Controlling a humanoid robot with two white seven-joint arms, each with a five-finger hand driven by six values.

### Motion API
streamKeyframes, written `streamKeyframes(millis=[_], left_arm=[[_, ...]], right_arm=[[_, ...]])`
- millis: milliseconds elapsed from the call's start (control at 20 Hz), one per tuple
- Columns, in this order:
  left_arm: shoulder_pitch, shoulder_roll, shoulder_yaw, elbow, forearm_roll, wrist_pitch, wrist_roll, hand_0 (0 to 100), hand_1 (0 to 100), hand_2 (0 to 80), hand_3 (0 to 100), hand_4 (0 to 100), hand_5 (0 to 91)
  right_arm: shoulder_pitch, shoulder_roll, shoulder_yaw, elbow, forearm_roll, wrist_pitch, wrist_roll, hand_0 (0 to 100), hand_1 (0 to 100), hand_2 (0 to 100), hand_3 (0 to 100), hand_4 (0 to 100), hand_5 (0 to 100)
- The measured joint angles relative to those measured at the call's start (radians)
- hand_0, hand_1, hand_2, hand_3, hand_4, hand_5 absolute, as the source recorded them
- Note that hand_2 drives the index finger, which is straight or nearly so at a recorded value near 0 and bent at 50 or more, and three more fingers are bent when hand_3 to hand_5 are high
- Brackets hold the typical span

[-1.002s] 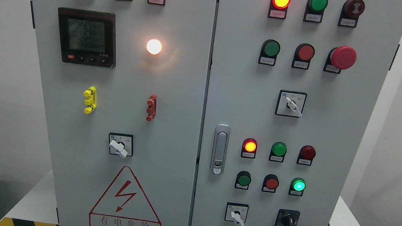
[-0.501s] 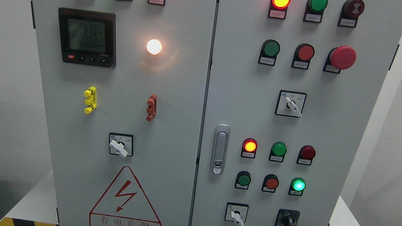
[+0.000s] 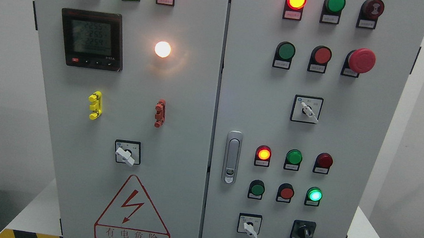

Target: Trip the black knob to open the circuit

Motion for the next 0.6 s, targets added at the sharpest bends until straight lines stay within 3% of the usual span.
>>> streamKeyframes(millis=[601], left_arm=[[0.0, 0.0, 0.0, 0.0, 0.0, 0.0, 0.0, 12, 39, 0.0, 0, 0, 0.0]], right_arm=[[0.001, -0.007, -0.007, 0.001, 0.0, -0.002, 0.007, 50, 80, 47, 78, 72, 78]])
